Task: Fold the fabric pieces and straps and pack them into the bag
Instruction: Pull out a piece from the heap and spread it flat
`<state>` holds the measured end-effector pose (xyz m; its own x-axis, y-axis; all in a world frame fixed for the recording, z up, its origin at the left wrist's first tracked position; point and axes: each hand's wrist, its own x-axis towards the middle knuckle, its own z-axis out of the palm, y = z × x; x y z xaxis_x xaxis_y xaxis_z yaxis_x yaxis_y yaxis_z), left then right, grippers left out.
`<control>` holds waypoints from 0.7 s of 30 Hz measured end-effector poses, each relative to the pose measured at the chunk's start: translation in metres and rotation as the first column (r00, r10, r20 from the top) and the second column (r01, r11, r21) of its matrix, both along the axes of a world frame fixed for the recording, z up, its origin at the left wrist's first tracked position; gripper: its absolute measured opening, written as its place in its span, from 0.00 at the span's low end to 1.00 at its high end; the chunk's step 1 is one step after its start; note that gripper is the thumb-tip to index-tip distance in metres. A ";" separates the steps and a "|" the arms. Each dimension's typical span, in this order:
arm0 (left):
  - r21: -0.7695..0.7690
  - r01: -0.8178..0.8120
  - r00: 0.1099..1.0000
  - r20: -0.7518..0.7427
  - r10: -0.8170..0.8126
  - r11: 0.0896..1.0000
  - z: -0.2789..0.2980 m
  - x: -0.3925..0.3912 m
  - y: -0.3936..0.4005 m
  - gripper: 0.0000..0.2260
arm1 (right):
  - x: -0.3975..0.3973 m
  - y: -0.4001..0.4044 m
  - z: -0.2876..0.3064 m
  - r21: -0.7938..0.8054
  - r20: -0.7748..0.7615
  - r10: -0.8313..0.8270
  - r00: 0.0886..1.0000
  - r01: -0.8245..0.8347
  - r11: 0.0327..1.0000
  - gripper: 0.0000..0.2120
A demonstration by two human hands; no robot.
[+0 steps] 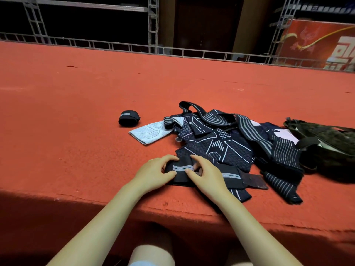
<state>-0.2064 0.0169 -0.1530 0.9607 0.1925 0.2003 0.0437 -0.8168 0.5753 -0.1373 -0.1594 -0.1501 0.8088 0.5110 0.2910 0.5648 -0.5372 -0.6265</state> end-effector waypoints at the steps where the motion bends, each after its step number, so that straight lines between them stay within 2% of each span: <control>1: -0.020 -0.013 1.000 0.007 0.013 1.000 0.000 0.000 -0.001 0.22 | -0.001 -0.001 -0.002 0.017 0.028 0.003 1.000 -0.004 1.000 0.24; 5: -0.142 -0.092 0.994 0.045 0.099 0.986 -0.005 -0.001 -0.001 0.29 | -0.001 0.000 -0.004 0.025 0.086 0.031 0.996 -0.033 0.999 0.24; 8: -0.193 -0.109 0.990 0.066 0.123 0.975 -0.005 0.001 -0.003 0.27 | -0.001 -0.001 -0.004 0.040 0.085 0.038 0.996 -0.042 0.998 0.24; 11: -0.324 -0.065 0.990 0.095 0.101 0.944 -0.006 0.002 -0.002 0.25 | -0.002 -0.001 -0.005 0.066 0.100 0.064 0.993 -0.071 0.995 0.24; 15: -0.519 0.008 0.978 0.182 0.102 0.855 -0.004 0.001 0.000 0.25 | -0.004 -0.001 -0.011 0.095 0.275 0.134 0.952 -0.166 0.982 0.21; 17: -0.542 0.019 0.972 0.206 0.111 0.840 -0.002 0.000 -0.001 0.26 | -0.005 -0.001 -0.012 0.080 0.292 0.178 0.940 -0.209 0.975 0.20; 21: -0.549 0.062 0.967 0.238 0.085 0.833 -0.001 -0.004 -0.004 0.25 | -0.006 -0.001 -0.012 0.039 0.231 0.252 0.940 -0.268 0.963 0.18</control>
<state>-0.2101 0.0133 -0.1543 0.8921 0.3517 0.2837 -0.1494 -0.3629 0.9198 -0.1429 -0.1607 -0.1618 0.5617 0.6670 0.4896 0.8075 -0.3132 -0.4998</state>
